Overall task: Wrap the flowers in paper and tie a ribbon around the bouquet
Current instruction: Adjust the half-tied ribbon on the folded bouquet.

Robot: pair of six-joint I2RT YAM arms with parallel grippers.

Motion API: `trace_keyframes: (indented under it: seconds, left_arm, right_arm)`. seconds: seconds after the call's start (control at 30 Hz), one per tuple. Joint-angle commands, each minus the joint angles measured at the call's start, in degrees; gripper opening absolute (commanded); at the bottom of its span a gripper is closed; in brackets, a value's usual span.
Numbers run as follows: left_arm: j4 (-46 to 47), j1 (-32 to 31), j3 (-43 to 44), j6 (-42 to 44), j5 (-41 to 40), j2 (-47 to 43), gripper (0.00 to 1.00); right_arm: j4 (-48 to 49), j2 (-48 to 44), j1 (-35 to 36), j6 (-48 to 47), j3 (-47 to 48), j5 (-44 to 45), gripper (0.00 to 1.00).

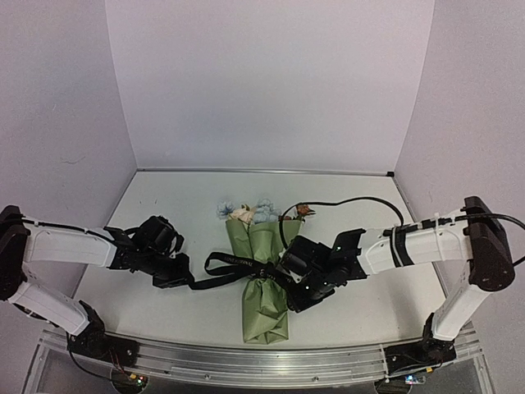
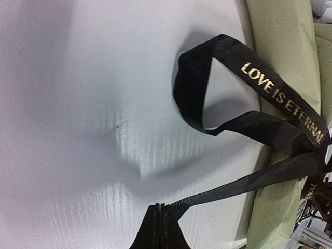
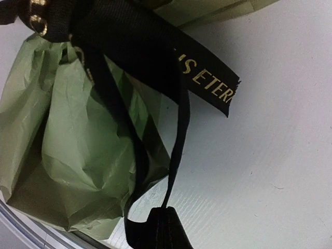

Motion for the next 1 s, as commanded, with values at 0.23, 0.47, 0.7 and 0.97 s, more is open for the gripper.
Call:
trace_keyframes:
  seconds: [0.23, 0.47, 0.7, 0.97]
  left_arm:
    - [-1.84, 1.62, 0.77, 0.31, -1.54, 3.66, 0.0]
    - [-1.58, 1.63, 3.03, 2.41, -0.44, 3.8, 0.0]
    - [-3.04, 1.6, 3.83, 3.23, -1.4, 3.2, 0.0]
    - [-3.55, 1.68, 3.34, 3.16, -1.61, 3.07, 0.0]
  right_arm:
    - [1.98, -9.23, -3.96, -8.88, -5.47, -4.87, 0.54]
    - [14.8, -10.42, -13.63, -13.42, -9.68, -15.8, 0.56]
    - [19.19, -3.44, -19.12, -12.19, -5.86, -21.7, 0.55]
    - [19.42, 3.41, -20.2, -12.14, -2.71, -25.5, 0.49]
